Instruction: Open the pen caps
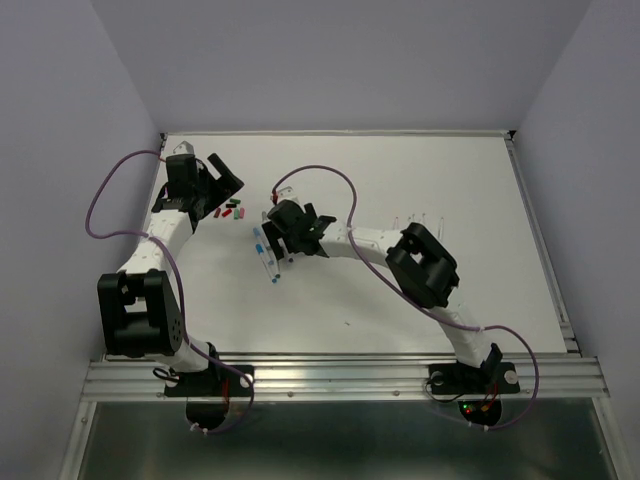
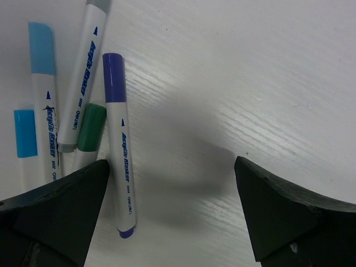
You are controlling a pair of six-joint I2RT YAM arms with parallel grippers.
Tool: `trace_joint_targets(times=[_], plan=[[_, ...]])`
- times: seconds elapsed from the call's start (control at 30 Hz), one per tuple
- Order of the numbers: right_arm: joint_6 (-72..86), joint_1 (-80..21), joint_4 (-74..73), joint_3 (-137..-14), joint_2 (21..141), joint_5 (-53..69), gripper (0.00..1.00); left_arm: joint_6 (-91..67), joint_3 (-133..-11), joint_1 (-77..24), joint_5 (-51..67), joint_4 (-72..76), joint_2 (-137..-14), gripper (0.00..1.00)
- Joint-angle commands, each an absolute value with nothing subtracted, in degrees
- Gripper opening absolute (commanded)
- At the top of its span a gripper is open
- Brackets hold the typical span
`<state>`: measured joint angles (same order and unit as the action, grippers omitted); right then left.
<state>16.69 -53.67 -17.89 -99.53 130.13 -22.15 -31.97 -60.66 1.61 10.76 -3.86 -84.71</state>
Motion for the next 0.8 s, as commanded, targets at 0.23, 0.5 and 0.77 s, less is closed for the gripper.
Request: trace_joint_targets(times=[0.23,0.5,0.77], plan=[[12.58,-54.14,-19.95,-100.72,132.45,-24.09,0.7,-31.11,-60.91,1.41,11.16,-2.11,-84.2,0.99],[9.84,-54.14,-17.49,-100.55,133.06,-18.03,0.31,-30.67,-60.64,1.41,10.99,-2.37,-83.41,0.99],[10.1,-54.14,-17.32,-98.0,131.22,-20.12,0.01,-30.67,-60.65,1.41,11.6,-2.37,-83.14,0.99]])
